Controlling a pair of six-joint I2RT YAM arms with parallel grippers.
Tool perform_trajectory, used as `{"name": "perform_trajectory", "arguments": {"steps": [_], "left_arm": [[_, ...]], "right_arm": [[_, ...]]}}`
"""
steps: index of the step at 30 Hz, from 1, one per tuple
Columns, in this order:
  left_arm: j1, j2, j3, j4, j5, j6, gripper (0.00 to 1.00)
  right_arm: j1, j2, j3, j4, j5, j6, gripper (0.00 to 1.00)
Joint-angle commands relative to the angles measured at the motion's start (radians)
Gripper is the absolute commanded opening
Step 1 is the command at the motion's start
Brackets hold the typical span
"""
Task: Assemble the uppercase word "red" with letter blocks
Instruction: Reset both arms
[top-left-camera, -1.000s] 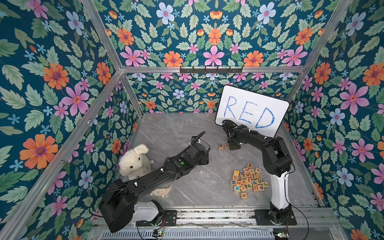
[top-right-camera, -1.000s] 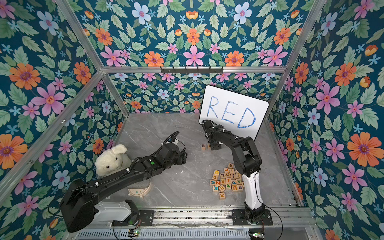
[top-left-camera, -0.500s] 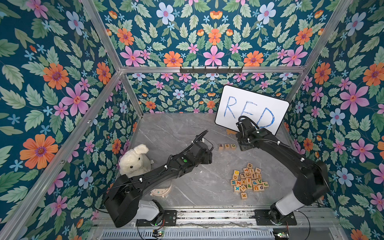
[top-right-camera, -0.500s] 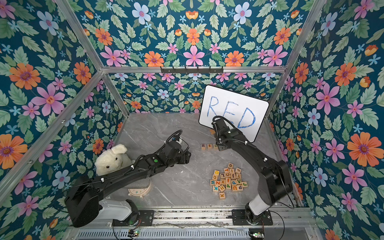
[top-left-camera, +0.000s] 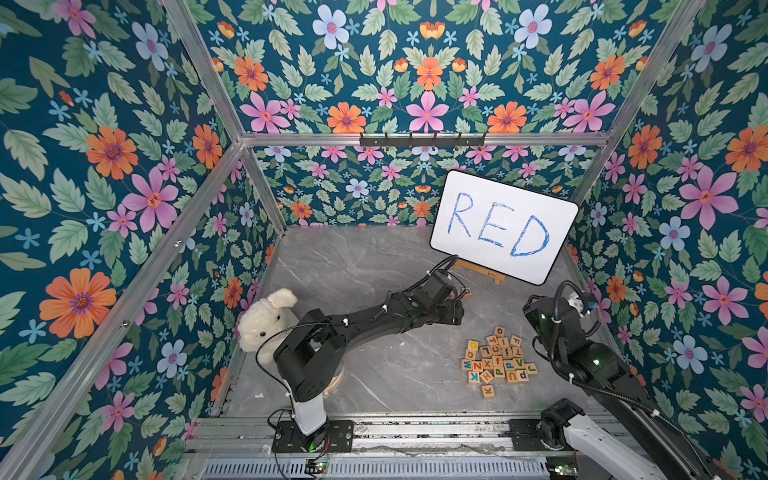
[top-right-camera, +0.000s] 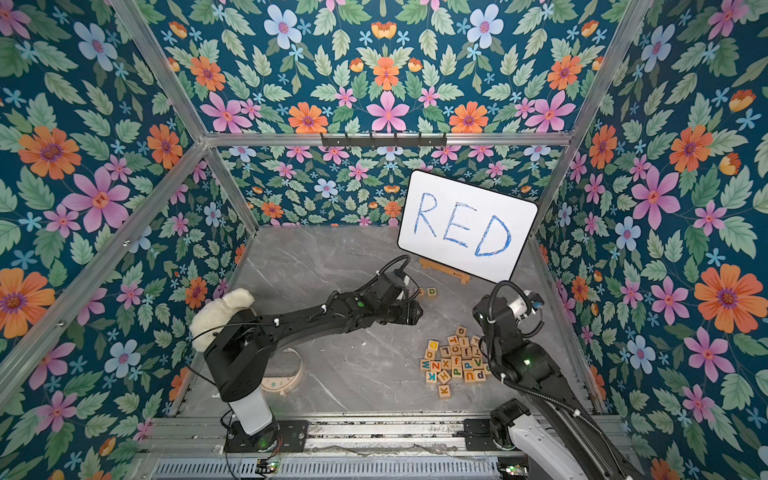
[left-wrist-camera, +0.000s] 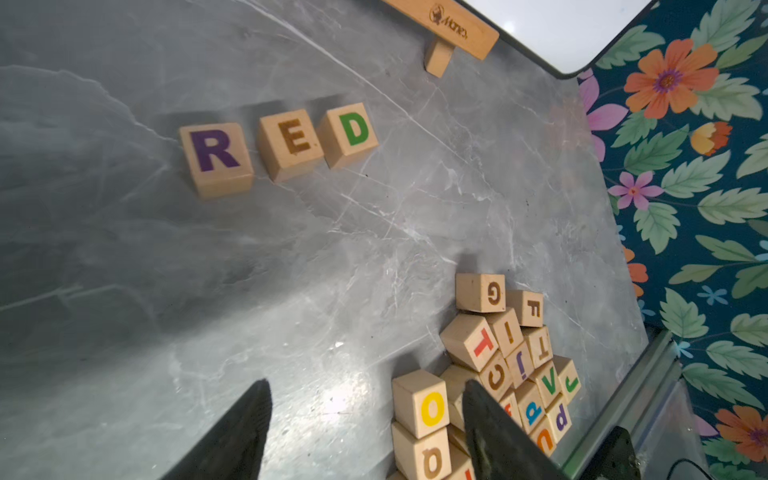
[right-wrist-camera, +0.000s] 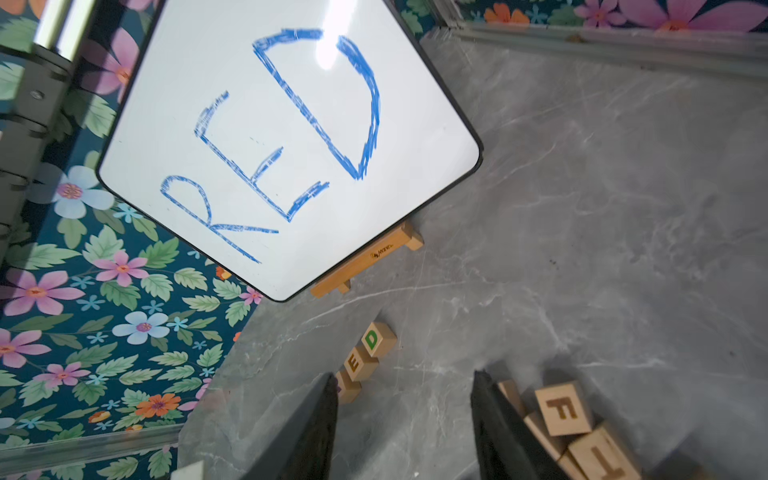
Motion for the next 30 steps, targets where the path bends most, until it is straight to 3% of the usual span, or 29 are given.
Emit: {"name": "perform_trajectory", "arguments": {"steps": [1,11,15,18,22,27,30], "left_arm": [[-0.007,0.045,0.056,-0.058,0.001,-0.028,0.75],[-0.01,0.118,0.152,-0.048,0.022,-0.056,0.78],[-0.009,0.043,0.14,-0.026,-0.085,-0.009,0.83],[-0.01,-0.029,0.142,-0.027,-0.179,0.066,0.88],[-0.01,-0.164,0.138,0.008,-0.269,0.188,0.96],[-0.01,-0.375,-0.016,0.28,-0.277,0.337,0.99],[-0.01,-0.455,-0.139,0.407,-0.368,0.477,0.99]], "right_arm": [[0.0,-0.077,-0.024,-0.014,0.087,-0.079,0.53],[-0.001,-0.137,0.039,-0.123,0.161,-0.304,0.53],[-0.001,-0.136,0.051,-0.112,0.169,-0.361,0.53],[-0.002,-0.139,0.033,-0.037,0.158,-0.412,0.53],[0.0,-0.143,0.025,0.125,0.051,-0.64,0.53],[-0.002,-0.138,0.038,0.27,0.121,-0.82,0.57],[-0.001,-0.136,0.013,0.415,0.105,-0.968,0.65]]}}
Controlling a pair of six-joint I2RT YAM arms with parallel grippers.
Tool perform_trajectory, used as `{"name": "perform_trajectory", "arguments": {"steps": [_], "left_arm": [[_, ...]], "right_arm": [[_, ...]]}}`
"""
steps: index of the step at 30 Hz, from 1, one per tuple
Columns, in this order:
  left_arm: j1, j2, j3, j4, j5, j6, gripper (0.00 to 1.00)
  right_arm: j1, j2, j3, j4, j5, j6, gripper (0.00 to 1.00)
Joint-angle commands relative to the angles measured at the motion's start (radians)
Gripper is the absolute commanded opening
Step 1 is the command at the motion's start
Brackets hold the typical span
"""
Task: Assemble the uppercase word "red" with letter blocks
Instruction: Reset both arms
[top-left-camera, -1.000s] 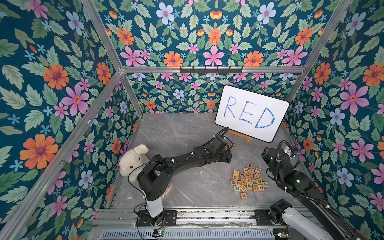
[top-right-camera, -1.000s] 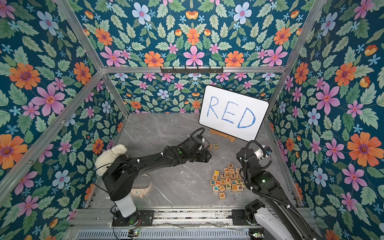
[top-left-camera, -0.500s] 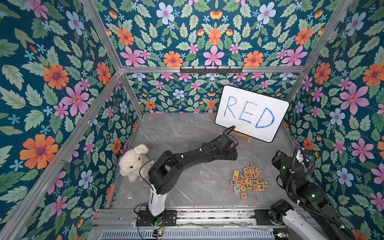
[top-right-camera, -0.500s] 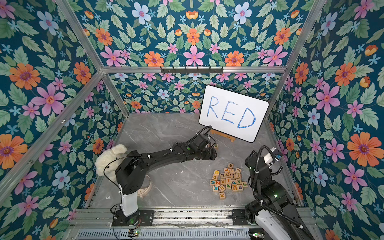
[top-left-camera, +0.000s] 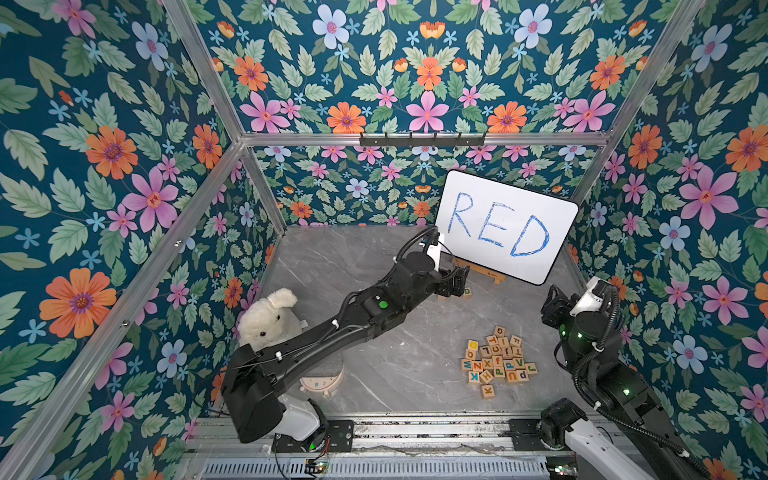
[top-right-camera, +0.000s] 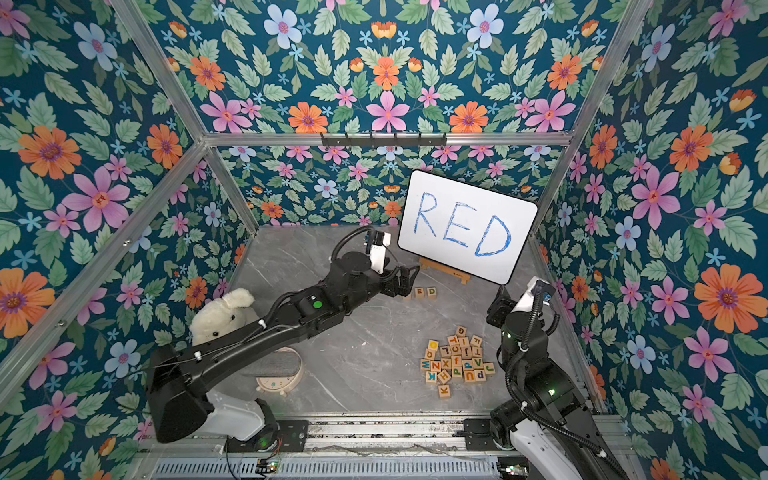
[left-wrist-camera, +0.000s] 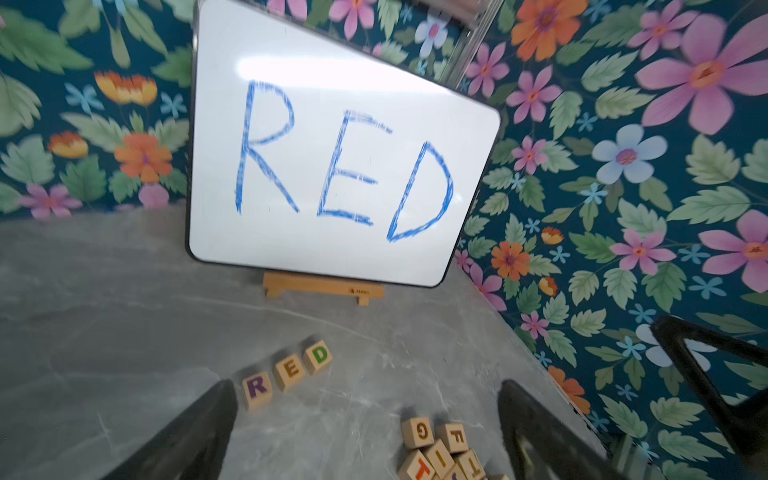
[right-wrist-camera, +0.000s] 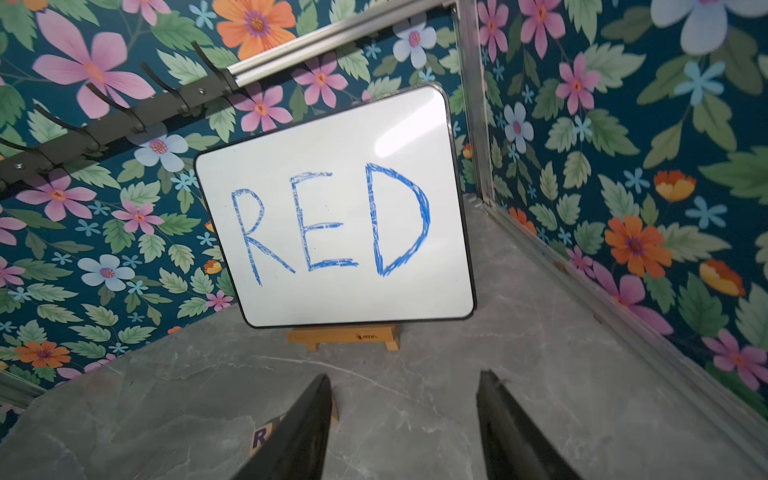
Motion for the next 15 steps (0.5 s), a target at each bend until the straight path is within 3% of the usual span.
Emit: {"name": "perform_trajectory", "arguments": {"steps": [1,4,7,8,10,13,15], "left_arm": [[0.001,-0.053,-0.119,0.218,-0.153,0.234,0.99],[0.002,-0.053,-0.239,0.358,-0.39,0.42,0.99],[0.017,0.001,-0.285,0.45,-0.698,0.488,0.99],[0.039,0.024,-0.287,0.45,-0.734,0.495,0.99],[0.088,0.051,-0.293,0.411,-0.704,0.505,0.99],[0.16,0.065,-0.35,0.467,-0.718,0.47,0.99],[0.213,0.047,-0.401,0.506,-0.752,0.408,0.99]], "right_arm": [[0.0,0.008,-0.024,0.235,0.016,-0.22,0.72],[0.0,0.047,-0.083,0.362,0.05,-0.292,0.82],[-0.002,0.12,-0.185,0.523,0.053,-0.388,0.91],[-0.008,0.147,-0.214,0.567,0.073,-0.374,0.93],[-0.042,0.193,-0.24,0.558,0.078,-0.272,0.94],[-0.121,0.26,-0.261,0.56,-0.09,-0.192,0.92],[-0.135,0.336,-0.273,0.622,-0.097,-0.202,0.92]]}}
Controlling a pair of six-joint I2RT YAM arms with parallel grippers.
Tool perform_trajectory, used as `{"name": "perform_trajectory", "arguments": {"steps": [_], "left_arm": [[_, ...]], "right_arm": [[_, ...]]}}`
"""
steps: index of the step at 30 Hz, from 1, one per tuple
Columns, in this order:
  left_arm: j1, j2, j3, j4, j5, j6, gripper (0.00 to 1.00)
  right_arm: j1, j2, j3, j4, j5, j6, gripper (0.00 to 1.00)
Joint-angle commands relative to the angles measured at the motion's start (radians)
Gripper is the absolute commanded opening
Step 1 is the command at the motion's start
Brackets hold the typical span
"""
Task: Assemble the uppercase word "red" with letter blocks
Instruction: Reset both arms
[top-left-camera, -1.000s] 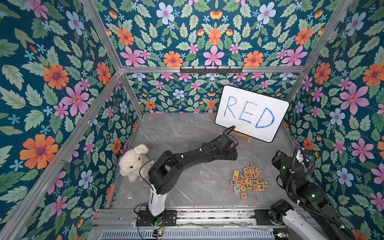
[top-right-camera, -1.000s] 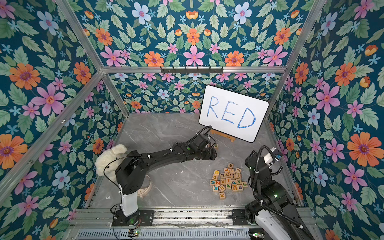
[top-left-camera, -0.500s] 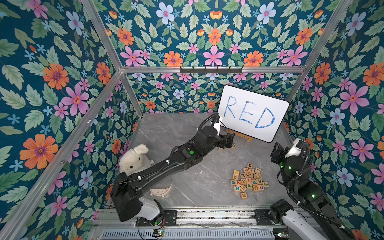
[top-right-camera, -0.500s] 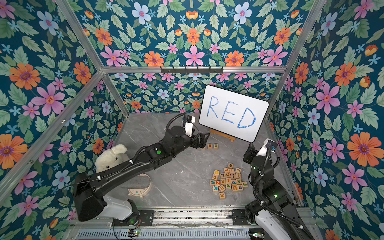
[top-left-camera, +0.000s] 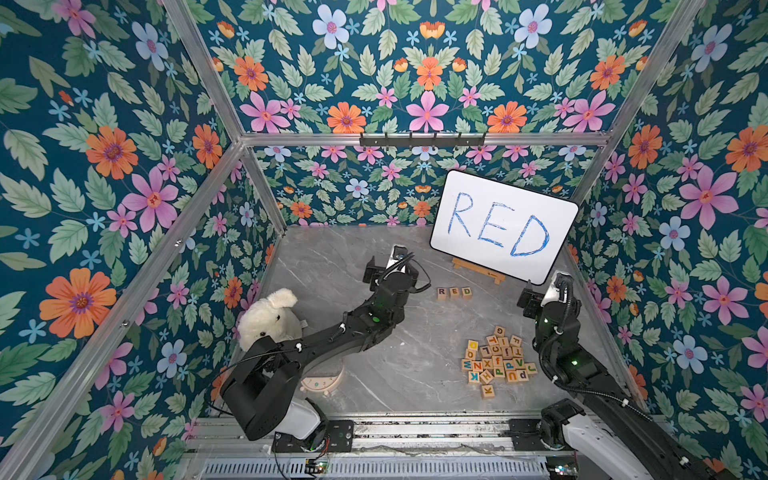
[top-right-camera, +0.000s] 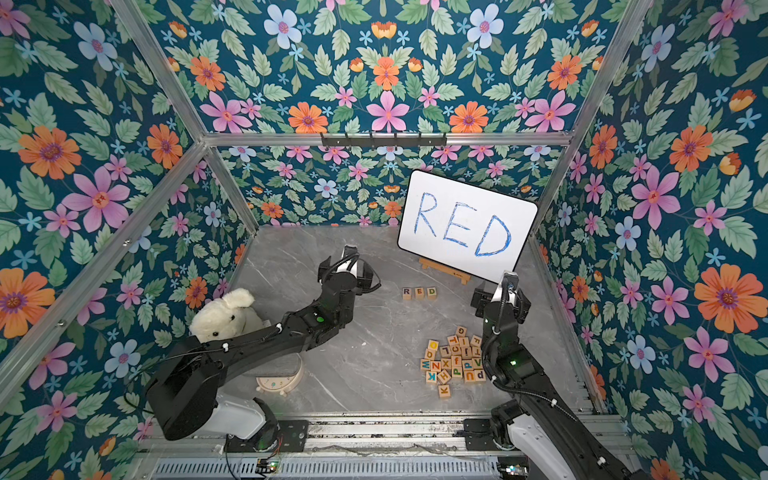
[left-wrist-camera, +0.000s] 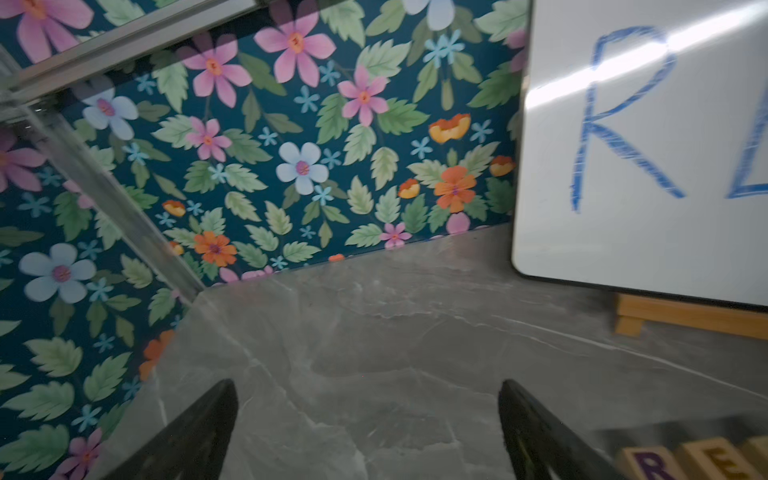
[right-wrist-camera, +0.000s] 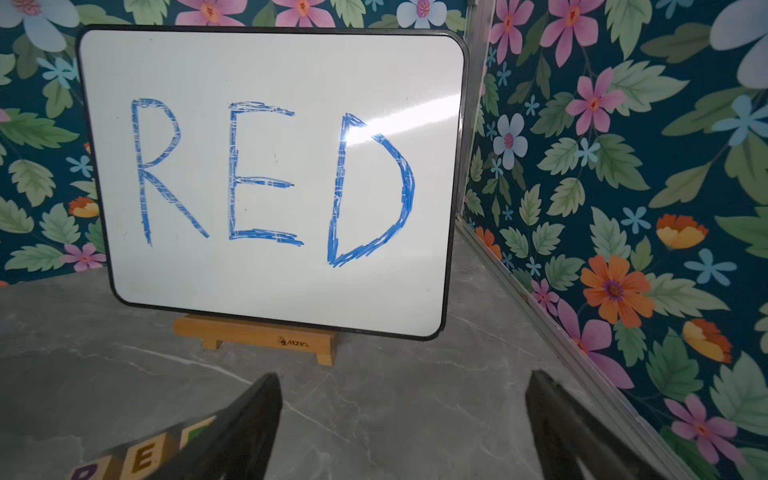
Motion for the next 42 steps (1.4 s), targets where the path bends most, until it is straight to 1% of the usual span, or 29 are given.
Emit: {"name": "perform_trajectory", "arguments": {"steps": [1,5,6,8,9,10,13,15,16,17,19,21,23,25,27,29,31,33,34,35,36,39,41,42], "left_arm": [[0.078,-0.031,-0.067,0.101,-0.092,-0.082,0.99],[0.217,-0.075,-0.17,0.084,-0.064,-0.216,0.99],[0.249,-0.084,-0.189,0.076,-0.037,-0.232,0.99],[0.318,-0.104,-0.227,0.064,0.07,-0.247,0.99],[0.335,-0.109,-0.236,0.067,0.093,-0.246,0.99],[0.347,-0.11,-0.244,0.07,0.084,-0.244,0.99],[0.372,-0.112,-0.284,0.108,0.078,-0.199,0.99],[0.386,-0.111,-0.329,0.155,0.092,-0.164,0.99],[0.39,-0.11,-0.354,0.194,0.094,-0.149,0.99],[0.397,-0.12,-0.359,0.193,0.096,-0.153,0.99],[0.412,-0.136,-0.373,0.2,0.154,-0.131,0.99],[0.414,-0.147,-0.381,0.19,0.158,-0.11,0.99],[0.419,-0.159,-0.39,0.154,0.15,-0.105,0.99],[0.427,-0.163,-0.418,0.162,0.142,-0.102,0.99],[0.442,-0.16,-0.453,0.2,0.142,-0.115,0.99],[0.465,-0.156,-0.488,0.24,0.15,-0.143,0.99],[0.481,-0.149,-0.533,0.335,0.171,-0.144,0.99],[0.488,-0.133,-0.576,0.443,0.178,-0.141,0.99],[0.491,-0.119,-0.591,0.494,0.178,-0.137,0.99],[0.493,-0.108,-0.593,0.522,0.177,-0.133,0.99],[0.497,-0.101,-0.593,0.534,0.193,-0.129,0.99],[0.507,-0.05,-0.582,0.606,0.261,-0.093,0.99],[0.51,-0.026,-0.527,0.516,0.267,-0.096,0.99],[0.51,-0.013,-0.519,0.519,0.271,-0.09,0.99]], "right_arm": [[-0.018,0.1,-0.01,0.151,-0.042,0.019,0.93],[-0.029,0.243,0.0,0.184,-0.027,0.004,0.93],[-0.031,0.273,-0.002,0.202,-0.022,0.008,0.94],[-0.048,0.332,-0.015,0.246,-0.021,0.018,0.94],[-0.059,0.351,-0.019,0.274,-0.027,0.004,0.94],[-0.069,0.365,-0.019,0.277,-0.034,-0.002,0.94],[-0.117,0.395,-0.02,0.269,-0.091,0.014,0.93],[-0.145,0.408,-0.015,0.227,-0.115,0.039,0.93],[-0.153,0.415,-0.024,0.238,-0.115,0.041,0.93],[-0.161,0.423,-0.04,0.266,-0.118,0.036,0.92],[-0.172,0.439,-0.073,0.33,-0.117,0.033,0.91],[-0.176,0.451,-0.087,0.36,-0.114,0.032,0.9],[-0.176,0.461,-0.085,0.361,-0.133,0.024,0.91],[-0.182,0.49,-0.084,0.406,-0.127,0.001,0.93],[-0.186,0.51,-0.065,0.39,-0.138,-0.019,0.93],[-0.195,0.529,-0.06,0.419,-0.155,-0.05,0.94],[-0.206,0.543,-0.078,0.483,-0.159,-0.069,0.95],[-0.248,0.572,-0.124,0.603,-0.203,-0.046,0.95],[-0.282,0.595,-0.148,0.683,-0.243,-0.04,0.95],[-0.302,0.585,-0.144,0.65,-0.277,-0.02,0.95],[-0.311,0.562,-0.13,0.576,-0.298,-0.003,0.95],[-0.325,0.589,-0.133,0.629,-0.327,-0.014,0.97],[-0.325,0.598,-0.113,0.583,-0.391,-0.027,0.99],[-0.325,0.62,-0.116,0.62,-0.416,-0.042,0.99]]}}
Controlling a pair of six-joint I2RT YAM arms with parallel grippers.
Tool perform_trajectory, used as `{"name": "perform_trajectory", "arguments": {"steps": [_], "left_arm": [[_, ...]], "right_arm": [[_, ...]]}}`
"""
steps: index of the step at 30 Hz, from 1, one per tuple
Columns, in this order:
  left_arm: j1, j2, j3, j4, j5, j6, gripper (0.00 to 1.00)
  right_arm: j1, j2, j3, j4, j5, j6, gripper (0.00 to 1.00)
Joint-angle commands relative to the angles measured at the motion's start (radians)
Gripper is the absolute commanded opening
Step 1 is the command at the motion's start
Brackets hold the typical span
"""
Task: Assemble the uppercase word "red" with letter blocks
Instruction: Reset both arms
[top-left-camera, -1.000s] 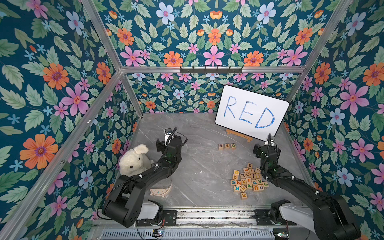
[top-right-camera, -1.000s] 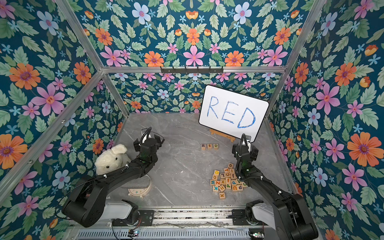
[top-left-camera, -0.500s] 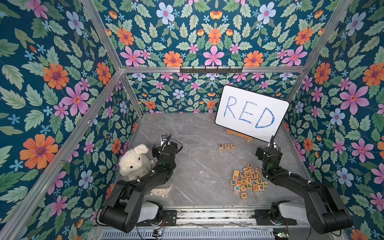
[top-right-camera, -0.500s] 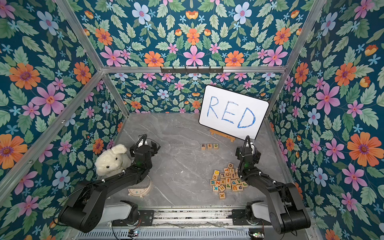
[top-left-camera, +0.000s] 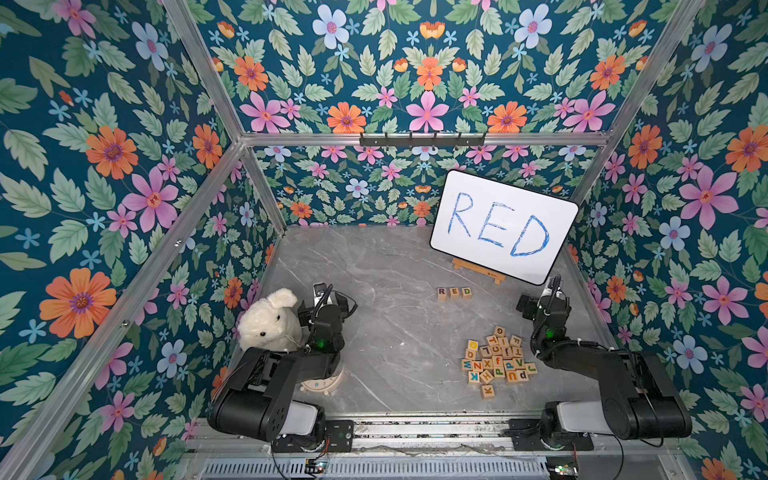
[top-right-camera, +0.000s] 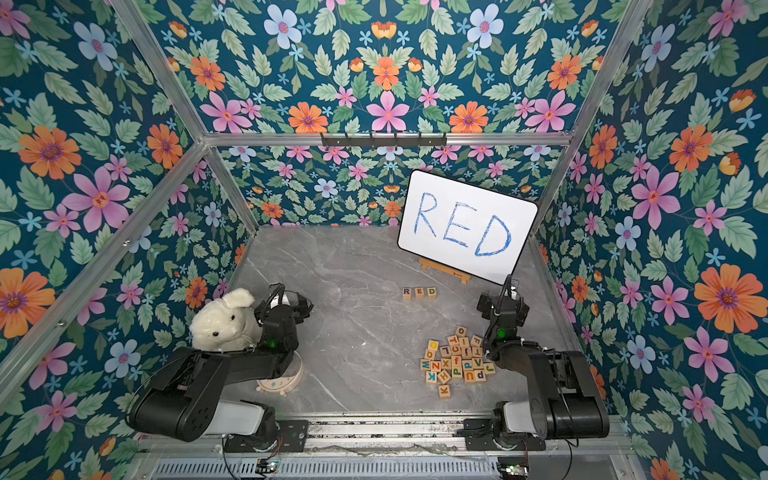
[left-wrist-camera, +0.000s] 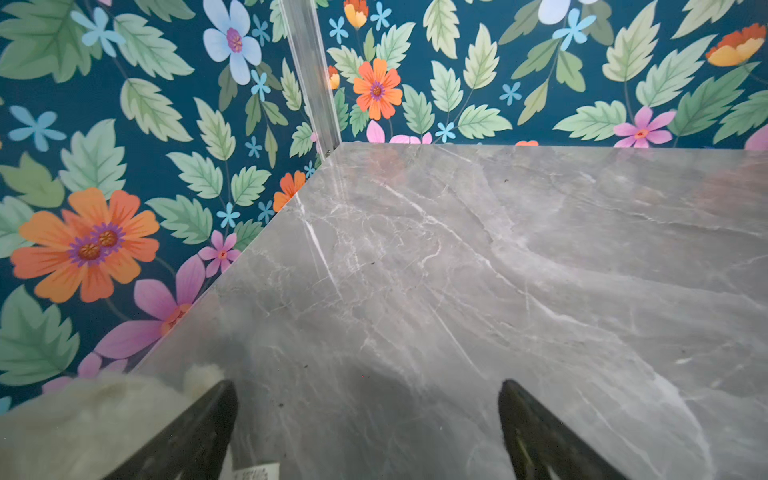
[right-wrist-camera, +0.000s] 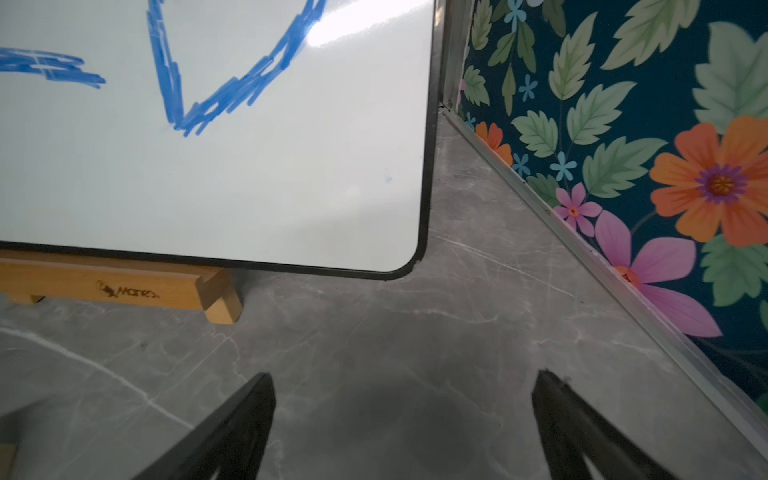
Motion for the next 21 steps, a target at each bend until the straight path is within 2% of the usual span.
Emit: {"name": "perform_trajectory", "arguments": {"steps": [1,2,4,5,6,7,10,12,14,17,21], "left_arm": [[0.003,0.025,0.042,0.018,0.045,0.025,0.99],[0.008,0.03,0.053,0.002,0.068,0.029,0.99],[0.014,0.035,0.064,-0.015,0.115,0.04,0.99],[0.016,0.038,0.066,-0.019,0.135,0.043,0.99],[0.018,0.038,0.068,-0.02,0.144,0.045,0.99],[0.02,0.038,0.068,-0.024,0.154,0.043,0.99],[0.031,0.029,0.062,-0.019,0.185,0.045,0.99],[0.042,0.02,0.052,-0.014,0.194,0.036,0.99],[0.057,0.007,0.04,-0.006,0.186,0.018,0.99],[0.068,-0.004,0.012,0.043,0.113,0.034,0.99],[0.094,-0.038,-0.018,0.048,0.075,0.05,0.99]], "right_arm": [[-0.001,0.039,-0.006,0.116,-0.123,-0.044,0.99],[-0.004,0.041,-0.019,0.11,-0.137,-0.034,0.99],[-0.005,0.087,-0.047,0.246,-0.116,-0.052,0.99],[-0.005,0.053,-0.03,0.146,-0.122,-0.031,0.99],[-0.009,0.05,-0.03,0.147,-0.128,-0.027,0.99],[-0.009,0.078,-0.044,0.227,-0.122,-0.042,0.99],[-0.009,0.055,-0.034,0.157,-0.124,-0.029,0.99],[-0.01,0.077,-0.043,0.218,-0.12,-0.042,0.99],[-0.009,0.061,-0.035,0.172,-0.121,-0.033,0.99],[-0.009,0.073,-0.041,0.208,-0.119,-0.039,0.99],[-0.008,0.073,-0.04,0.203,-0.119,-0.036,0.99]]}}
